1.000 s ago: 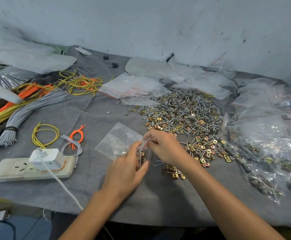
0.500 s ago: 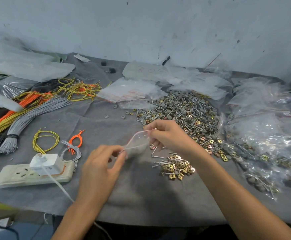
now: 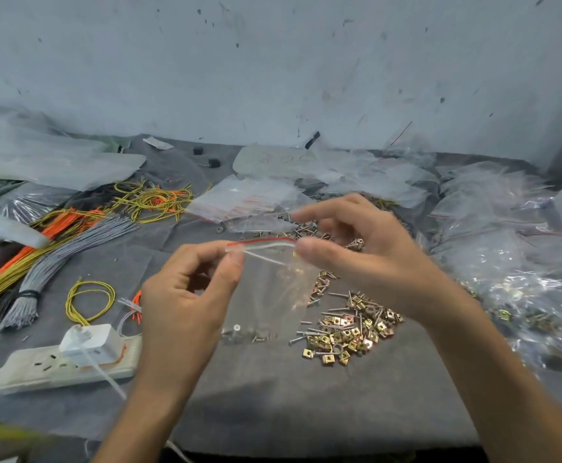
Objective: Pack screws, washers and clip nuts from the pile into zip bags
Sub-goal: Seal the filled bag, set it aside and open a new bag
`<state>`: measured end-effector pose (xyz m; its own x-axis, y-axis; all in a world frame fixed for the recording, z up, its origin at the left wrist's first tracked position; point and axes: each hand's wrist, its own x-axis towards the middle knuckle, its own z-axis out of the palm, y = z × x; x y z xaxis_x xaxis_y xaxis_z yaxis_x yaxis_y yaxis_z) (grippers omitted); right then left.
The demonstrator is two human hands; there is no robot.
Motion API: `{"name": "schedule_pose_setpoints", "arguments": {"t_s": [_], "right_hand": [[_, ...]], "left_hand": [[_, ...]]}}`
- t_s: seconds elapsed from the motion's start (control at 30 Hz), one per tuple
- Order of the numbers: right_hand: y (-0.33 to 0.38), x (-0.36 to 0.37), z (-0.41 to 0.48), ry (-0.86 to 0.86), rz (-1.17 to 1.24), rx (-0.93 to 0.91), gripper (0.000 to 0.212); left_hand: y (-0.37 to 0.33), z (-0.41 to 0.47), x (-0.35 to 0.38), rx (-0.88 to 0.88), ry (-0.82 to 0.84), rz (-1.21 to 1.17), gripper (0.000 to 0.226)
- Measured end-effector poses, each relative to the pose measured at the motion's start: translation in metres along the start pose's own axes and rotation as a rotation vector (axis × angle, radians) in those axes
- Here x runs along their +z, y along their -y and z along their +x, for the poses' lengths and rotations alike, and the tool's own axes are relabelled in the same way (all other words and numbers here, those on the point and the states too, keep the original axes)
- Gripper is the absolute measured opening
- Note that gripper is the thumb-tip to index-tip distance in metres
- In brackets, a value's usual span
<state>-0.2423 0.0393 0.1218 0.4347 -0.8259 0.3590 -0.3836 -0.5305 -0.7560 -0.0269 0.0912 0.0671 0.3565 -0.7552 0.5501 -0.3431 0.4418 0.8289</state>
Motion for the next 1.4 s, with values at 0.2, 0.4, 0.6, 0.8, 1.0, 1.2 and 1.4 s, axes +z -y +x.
{"name": "schedule_pose_setpoints", "arguments": {"t_s": [0.2,0.4,0.6,0.8,1.0,1.2,1.4], "right_hand": [[0.029,0.024,-0.003,0.024,-0.211,-0.236,0.011],[0.032,0.026,-0.010,-0.026,-0.346,-0.269,0.008],[0.039,0.025,-0.014,-0.071,-0.379,-0.330,0.015],[0.041,0.024,-0.019,-0.101,-0.367,-0.334,0.015],[0.037,0.016,-0.029,-0.157,-0.369,-0.316,0.005],[0.032,0.006,-0.041,-0.185,-0.374,-0.300,0.005],[0.017,-0.005,-0.056,-0.275,-0.399,-0.287,0.003]], "left_hand": [[-0.011,-0.014,0.005,0.013,0.101,-0.041,0.012],[-0.020,-0.021,0.006,-0.039,0.113,-0.109,0.016],[-0.028,-0.022,0.003,-0.014,0.184,-0.126,0.016],[-0.033,-0.024,0.000,0.073,0.218,-0.062,0.014],[-0.038,-0.026,0.002,0.112,0.188,-0.061,0.011],[-0.040,-0.028,0.003,0.143,0.175,-0.061,0.010],[-0.040,-0.027,0.002,0.123,0.148,-0.086,0.010]]}}
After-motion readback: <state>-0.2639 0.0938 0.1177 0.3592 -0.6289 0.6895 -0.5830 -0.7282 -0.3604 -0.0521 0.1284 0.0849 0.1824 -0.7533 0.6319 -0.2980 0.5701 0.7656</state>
